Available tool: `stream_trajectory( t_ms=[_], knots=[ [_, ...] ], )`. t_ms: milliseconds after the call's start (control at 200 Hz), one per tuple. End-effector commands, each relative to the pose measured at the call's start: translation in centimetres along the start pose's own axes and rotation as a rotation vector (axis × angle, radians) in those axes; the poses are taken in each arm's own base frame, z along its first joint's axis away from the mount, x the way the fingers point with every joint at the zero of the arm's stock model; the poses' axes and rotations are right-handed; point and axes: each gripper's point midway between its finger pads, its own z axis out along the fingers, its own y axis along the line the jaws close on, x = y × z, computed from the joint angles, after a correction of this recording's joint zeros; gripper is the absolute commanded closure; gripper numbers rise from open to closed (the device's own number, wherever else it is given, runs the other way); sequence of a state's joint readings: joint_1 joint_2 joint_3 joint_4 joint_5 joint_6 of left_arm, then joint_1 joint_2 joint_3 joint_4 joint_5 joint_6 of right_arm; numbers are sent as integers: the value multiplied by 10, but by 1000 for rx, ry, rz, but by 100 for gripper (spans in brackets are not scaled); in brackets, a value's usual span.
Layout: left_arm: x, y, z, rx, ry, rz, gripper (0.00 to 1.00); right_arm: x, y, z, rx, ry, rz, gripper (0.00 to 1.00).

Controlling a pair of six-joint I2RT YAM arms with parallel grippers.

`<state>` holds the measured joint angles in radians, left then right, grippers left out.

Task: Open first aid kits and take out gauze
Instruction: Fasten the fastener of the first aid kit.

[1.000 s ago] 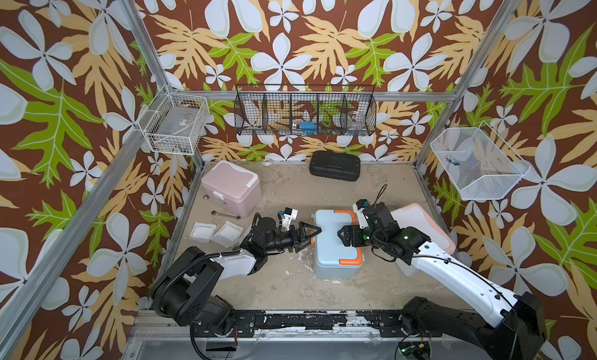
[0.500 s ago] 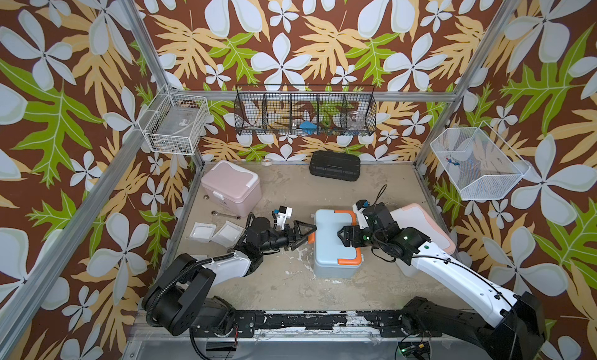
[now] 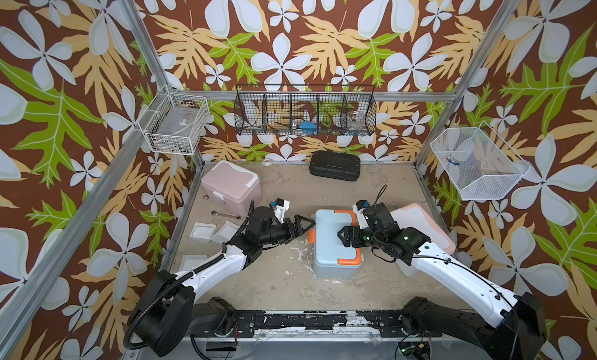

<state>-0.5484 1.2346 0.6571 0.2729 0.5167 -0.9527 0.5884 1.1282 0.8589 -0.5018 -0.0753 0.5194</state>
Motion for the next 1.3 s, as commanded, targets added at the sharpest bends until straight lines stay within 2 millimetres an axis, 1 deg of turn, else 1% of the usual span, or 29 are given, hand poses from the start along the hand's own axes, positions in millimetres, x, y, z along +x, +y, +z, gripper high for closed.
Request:
stream_trajectory(
  t_ms=[0, 85, 140, 240, 410, 515, 636, 731, 886, 1296],
  knots=[
    [6, 13, -5, -180, 27, 77, 4, 16, -11, -1, 50, 66, -15, 13],
    [12, -1, -2, -223, 56, 128, 5, 15, -11, -2, 55, 64, -19, 15],
    [16, -5, 1, -255, 68, 150, 5, 15, -12, -2, 61, 67, -25, 17],
    [18, -1, 5, -311, 79, 170, 5, 15, -14, -3, 69, 66, -30, 21],
    [25, -1, 18, -314, 121, 172, 6, 16, -13, -3, 65, 67, -38, 24],
    [29, -7, 25, -288, 140, 172, 6, 18, -12, -2, 54, 73, -40, 24],
    [29, -16, 29, -269, 140, 178, 6, 18, -8, -1, 33, 74, -39, 24],
    [28, -14, 31, -275, 140, 178, 7, 18, -7, -1, 25, 72, -39, 24],
    [33, -8, 37, -283, 156, 169, 7, 19, -7, -1, 20, 74, -38, 24],
    [39, -12, 42, -255, 168, 159, 8, 24, -3, 2, -11, 83, -37, 26]
  ],
)
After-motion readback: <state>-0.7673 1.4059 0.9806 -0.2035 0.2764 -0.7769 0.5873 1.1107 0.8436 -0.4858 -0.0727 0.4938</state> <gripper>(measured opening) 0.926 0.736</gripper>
